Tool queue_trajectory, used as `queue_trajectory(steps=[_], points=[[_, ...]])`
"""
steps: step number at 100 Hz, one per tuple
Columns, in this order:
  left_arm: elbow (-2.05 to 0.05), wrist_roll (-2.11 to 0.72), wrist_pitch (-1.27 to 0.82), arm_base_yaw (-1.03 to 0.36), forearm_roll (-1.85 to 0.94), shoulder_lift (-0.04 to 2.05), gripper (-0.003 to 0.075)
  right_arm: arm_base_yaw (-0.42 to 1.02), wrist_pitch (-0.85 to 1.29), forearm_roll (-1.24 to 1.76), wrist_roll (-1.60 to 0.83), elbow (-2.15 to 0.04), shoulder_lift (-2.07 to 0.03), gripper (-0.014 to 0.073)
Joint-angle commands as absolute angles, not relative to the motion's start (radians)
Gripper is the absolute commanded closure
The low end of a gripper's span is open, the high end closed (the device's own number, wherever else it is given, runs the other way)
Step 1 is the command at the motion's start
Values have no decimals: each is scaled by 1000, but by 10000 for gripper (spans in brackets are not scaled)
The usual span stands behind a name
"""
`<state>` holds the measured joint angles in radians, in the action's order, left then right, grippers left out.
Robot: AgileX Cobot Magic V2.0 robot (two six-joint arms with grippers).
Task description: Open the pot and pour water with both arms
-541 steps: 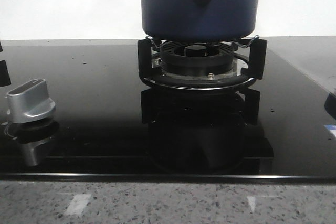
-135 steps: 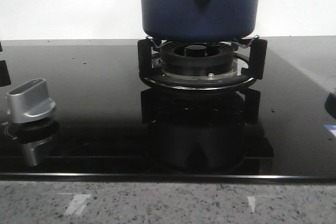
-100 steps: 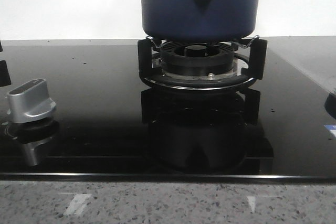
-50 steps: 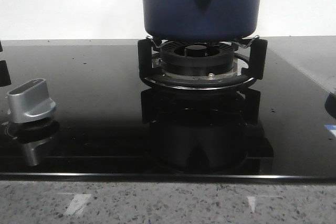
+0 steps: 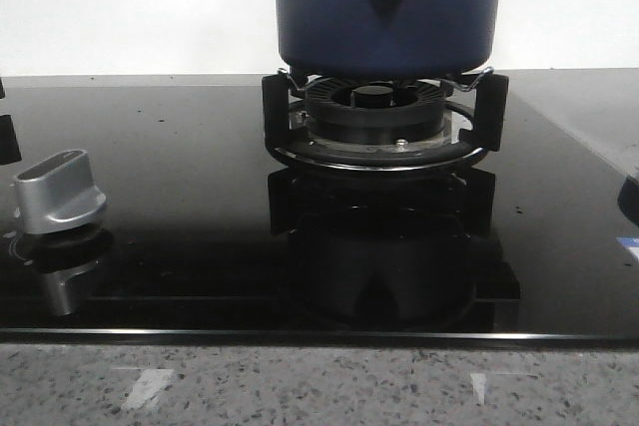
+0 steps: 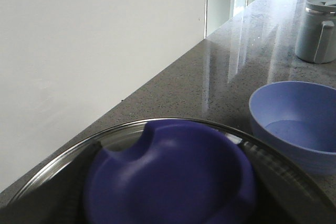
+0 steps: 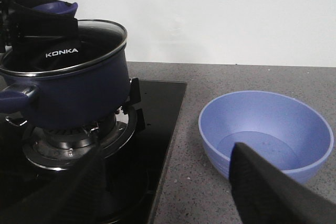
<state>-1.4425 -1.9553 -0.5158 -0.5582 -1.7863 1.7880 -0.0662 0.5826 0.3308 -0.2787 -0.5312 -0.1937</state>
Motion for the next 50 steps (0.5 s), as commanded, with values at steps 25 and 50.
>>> queue_trajectory(steps=[25, 50], points=[[-1485, -1954, -563, -561, -1872, 1735, 507, -66, 510, 346, -284, -553, -217, 139], [-1485, -1924, -563, -561, -1872, 1733, 506, -66, 510, 346, -284, -553, -217, 139]])
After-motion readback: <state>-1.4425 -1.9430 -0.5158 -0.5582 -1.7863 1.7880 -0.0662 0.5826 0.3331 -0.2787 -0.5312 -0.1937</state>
